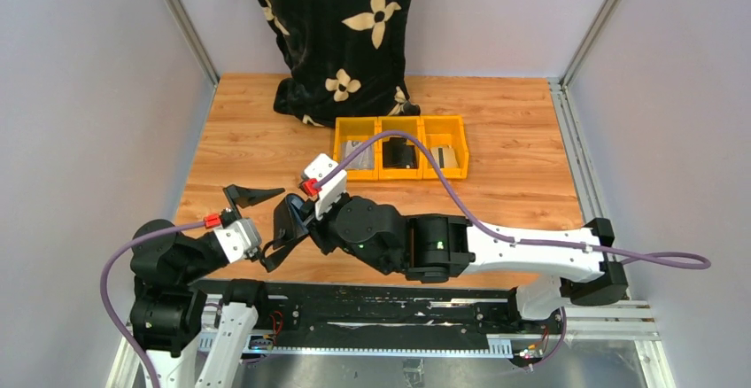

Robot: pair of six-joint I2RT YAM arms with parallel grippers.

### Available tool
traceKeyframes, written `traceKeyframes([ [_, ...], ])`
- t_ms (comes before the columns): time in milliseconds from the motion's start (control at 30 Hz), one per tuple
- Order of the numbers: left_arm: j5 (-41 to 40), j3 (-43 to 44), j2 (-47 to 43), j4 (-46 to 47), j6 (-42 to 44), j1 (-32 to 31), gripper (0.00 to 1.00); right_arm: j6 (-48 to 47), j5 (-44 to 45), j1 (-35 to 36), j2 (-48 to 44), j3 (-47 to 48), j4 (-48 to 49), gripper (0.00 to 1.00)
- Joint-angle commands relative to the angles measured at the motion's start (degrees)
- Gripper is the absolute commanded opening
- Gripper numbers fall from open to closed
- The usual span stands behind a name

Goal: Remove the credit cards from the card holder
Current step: Remove the credit card from the card holder.

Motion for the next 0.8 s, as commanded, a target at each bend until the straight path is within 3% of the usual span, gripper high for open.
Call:
traceKeyframes([
  [0, -5.6, -3.6, -2.8, 9.2, -2.2, 0.1, 1.0, 0.5, 5.9, 1.7, 2.5, 6.0, -4.6, 0.0],
  [200, -9.0, -4.5, -2.7, 9.2, -2.4, 0.1, 0.96, -0.9, 6.6, 1.9, 3.2, 7.3, -6.0, 0.0],
  [400, -15.4, -1.5, -1.5, 9.4, -7.7, 0.1, 0.85, -1.7, 8.5, 1.6, 0.5, 4.2, -6.2, 0.0],
  [600, -12.5, 1.1, -1.4, 7.1, -9.7, 0.1, 0.81, -1.5, 8.4, 0.4, -3.6, -0.8, -5.9, 0.0],
  [767, -11.0, 2.5, -1.2, 5.7, -9.7, 0.1, 0.72, -0.9, 7.0, -0.6, -7.2, -4.3, -5.6, 0.0],
])
